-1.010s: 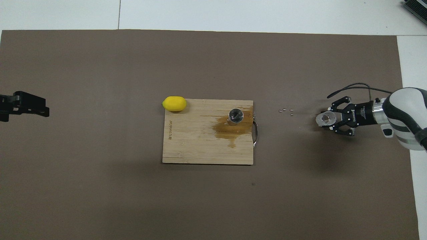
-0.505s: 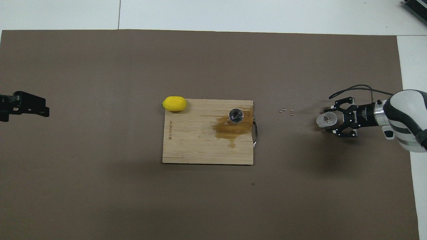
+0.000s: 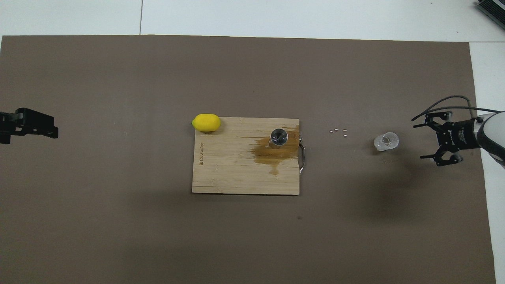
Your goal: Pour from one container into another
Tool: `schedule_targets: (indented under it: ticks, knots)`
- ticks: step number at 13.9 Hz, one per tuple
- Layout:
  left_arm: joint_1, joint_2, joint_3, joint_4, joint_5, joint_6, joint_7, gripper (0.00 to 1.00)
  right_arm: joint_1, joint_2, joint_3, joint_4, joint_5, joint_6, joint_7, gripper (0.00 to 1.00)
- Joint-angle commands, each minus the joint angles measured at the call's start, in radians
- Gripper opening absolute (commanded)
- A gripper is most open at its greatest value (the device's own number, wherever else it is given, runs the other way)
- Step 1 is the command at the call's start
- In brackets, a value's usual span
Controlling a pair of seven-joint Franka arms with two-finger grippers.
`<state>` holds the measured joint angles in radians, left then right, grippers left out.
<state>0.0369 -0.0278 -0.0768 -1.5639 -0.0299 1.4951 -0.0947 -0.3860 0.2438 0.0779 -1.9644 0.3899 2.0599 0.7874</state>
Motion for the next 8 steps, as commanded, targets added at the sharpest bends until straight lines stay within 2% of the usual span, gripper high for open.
schedule_targets:
  ticks: [1, 3, 4, 6, 8]
  knots:
    - [0.012, -0.027, -0.005, -0.028, -0.010, -0.006, 0.006, 1.00, 0.045, -0.061, 0.008, -0.014, -0.077, -0.004, -0.146, 1.00]
    - [0.012, -0.027, -0.005, -0.028, -0.010, -0.006, 0.006, 1.00, 0.108, -0.081, 0.006, -0.014, -0.089, -0.013, -0.217, 1.00]
    - [0.012, -0.027, -0.005, -0.028, -0.010, -0.007, 0.006, 1.00, 0.122, -0.096, 0.008, -0.014, -0.118, -0.055, -0.221, 1.00]
    - [0.012, -0.027, -0.005, -0.028, -0.010, -0.006, 0.006, 1.00, 0.203, -0.116, 0.008, -0.014, -0.239, -0.086, -0.264, 1.00]
    - [0.012, -0.027, -0.005, -0.028, -0.010, -0.007, 0.006, 1.00, 0.280, -0.132, 0.010, -0.014, -0.342, -0.086, -0.394, 1.00]
